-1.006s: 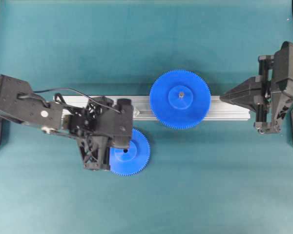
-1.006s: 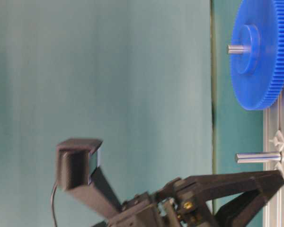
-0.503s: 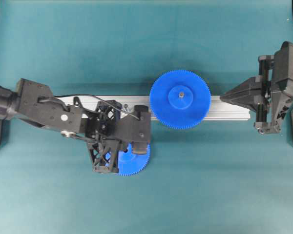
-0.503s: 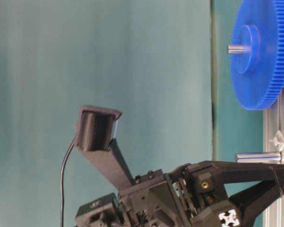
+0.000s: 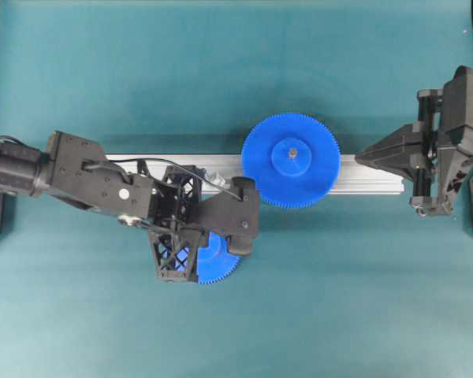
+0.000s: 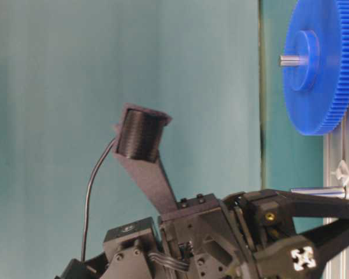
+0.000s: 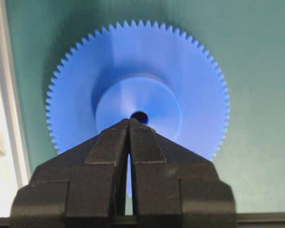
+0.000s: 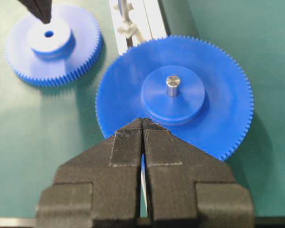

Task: Insert the small gear onto the shaft.
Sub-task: 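Lower the left gripper and close it on the gear hub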

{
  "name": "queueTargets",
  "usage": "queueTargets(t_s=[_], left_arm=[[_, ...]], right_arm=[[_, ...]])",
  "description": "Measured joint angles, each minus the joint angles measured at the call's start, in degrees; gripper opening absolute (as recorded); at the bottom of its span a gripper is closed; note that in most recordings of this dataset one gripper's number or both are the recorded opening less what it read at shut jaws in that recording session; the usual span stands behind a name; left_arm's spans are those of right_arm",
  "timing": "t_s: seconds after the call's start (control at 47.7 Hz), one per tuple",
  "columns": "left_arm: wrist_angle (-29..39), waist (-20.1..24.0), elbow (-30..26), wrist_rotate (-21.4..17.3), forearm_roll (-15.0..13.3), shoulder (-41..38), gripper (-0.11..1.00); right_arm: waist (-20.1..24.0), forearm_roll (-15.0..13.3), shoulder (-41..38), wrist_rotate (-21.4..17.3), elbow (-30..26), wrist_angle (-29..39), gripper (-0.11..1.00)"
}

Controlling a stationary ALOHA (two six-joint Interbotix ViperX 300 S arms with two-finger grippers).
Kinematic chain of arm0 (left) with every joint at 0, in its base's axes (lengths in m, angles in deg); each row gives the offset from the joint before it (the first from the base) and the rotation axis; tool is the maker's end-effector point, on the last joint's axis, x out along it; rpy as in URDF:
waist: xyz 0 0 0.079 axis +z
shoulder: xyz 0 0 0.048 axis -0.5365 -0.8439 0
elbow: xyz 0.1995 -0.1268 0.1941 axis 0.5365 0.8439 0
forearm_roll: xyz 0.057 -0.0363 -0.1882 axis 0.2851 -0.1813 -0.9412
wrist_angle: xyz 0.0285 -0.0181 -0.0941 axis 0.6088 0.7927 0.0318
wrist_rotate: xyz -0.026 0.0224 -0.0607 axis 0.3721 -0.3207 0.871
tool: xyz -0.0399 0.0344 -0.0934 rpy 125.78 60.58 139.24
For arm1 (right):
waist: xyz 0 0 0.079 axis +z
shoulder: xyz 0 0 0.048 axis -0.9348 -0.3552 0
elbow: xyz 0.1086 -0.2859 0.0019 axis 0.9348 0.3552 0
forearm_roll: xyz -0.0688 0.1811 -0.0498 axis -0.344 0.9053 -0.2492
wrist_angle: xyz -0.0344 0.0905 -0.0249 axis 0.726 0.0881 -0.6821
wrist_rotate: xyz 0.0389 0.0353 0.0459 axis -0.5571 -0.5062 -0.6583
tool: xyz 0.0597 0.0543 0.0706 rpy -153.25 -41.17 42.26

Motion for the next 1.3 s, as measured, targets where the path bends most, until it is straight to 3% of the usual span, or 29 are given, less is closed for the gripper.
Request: queueTargets(t_s=[0.44,0.859,1.048,1.174,1.3], left_arm=[[1.7,-0.8,-1.6,-0.2,0.0,-1.5,-0.02],[1.0,-0.9,-1.6,-4.5,0.0,-1.7,-0.02],[0.7,-0.8,-1.6,-4.3,0.0,-1.8,-0.01],[0.7,-0.9,-1.7,-3.3,0.1,-1.8,0.12],[0.7,-0.9,-1.7,-1.6,0.1,-1.8,0.47]], right_arm=[[-0.1,0.0,0.0,-0.4,0.1,0.0,0.00],[0.0,0.0,0.0,-0.5,0.4,0.0,0.00],[0.0,0.0,0.1,-0.5,0.5,-0.1,0.00],[-0.1,0.0,0.1,-0.6,0.7,-0.1,0.00],[-0.1,0.0,0.1,-0.5,0.8,-0.2,0.00]])
